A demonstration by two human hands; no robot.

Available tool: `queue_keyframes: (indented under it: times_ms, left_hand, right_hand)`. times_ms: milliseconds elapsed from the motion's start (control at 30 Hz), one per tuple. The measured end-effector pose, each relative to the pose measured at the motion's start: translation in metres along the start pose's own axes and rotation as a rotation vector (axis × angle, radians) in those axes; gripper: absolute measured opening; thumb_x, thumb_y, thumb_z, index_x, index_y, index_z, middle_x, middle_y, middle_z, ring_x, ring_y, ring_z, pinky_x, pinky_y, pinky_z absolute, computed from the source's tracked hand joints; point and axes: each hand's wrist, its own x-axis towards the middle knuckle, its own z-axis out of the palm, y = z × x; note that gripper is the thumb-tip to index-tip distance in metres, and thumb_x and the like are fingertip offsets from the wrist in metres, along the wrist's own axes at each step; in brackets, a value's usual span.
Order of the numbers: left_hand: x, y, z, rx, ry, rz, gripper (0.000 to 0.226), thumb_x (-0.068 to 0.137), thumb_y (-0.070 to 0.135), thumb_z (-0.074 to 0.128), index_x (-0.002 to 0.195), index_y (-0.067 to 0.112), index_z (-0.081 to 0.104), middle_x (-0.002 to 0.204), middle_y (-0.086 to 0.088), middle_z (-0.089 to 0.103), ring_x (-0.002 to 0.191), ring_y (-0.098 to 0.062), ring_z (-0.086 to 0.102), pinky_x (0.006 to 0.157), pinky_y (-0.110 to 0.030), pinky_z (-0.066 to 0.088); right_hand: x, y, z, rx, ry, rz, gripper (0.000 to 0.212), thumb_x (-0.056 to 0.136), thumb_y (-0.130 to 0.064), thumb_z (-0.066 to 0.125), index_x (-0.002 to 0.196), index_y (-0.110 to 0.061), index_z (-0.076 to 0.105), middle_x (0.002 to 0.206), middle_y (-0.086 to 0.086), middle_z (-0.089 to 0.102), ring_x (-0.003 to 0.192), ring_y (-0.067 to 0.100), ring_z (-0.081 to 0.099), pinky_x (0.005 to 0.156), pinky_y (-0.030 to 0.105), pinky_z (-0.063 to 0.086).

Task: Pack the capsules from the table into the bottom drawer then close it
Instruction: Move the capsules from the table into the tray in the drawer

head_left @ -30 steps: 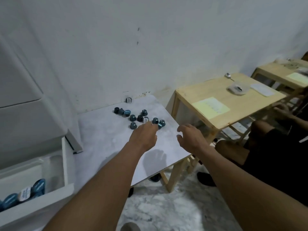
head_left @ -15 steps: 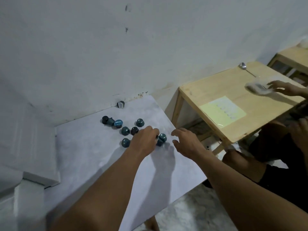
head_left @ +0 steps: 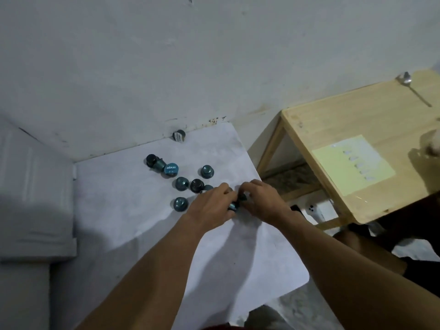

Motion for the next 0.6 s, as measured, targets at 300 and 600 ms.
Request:
queue_keyframes:
  times_ms: [300, 600]
  left_hand:
    - [-0.005, 0.004, 0.006, 0.096, 0.171, -0.119, 0.023, 0.082, 0.029, 0.056, 0.097, 0.013, 0.057, 0.098, -0.004, 0.060, 0.089, -0.023, 0.056, 0.066, -0.033, 0.046]
    - [-0.029, 0.026, 0.014, -0.089, 0.360, -0.368, 0.025, 0.076, 0.027, 0.069, 0.089, 0.010, 0.056, 0.085, -0.006, 0.060, 0.072, -0.028, 0.060, 0.061, -0.033, 0.043]
  right_hand:
    - [0.016, 0.009, -0.004, 0.074, -0.002, -0.099, 0.014, 0.085, -0.029, 0.061, 0.091, -0.017, 0.056, 0.090, 0.004, 0.068, 0.080, 0.026, 0.062, 0.075, 0.043, 0.055]
    - [-0.004, 0.025, -0.009, 0.144, 0.067, -0.211, 0.015, 0.078, -0.021, 0.065, 0.092, -0.018, 0.061, 0.086, 0.002, 0.055, 0.073, 0.018, 0.051, 0.067, 0.029, 0.045]
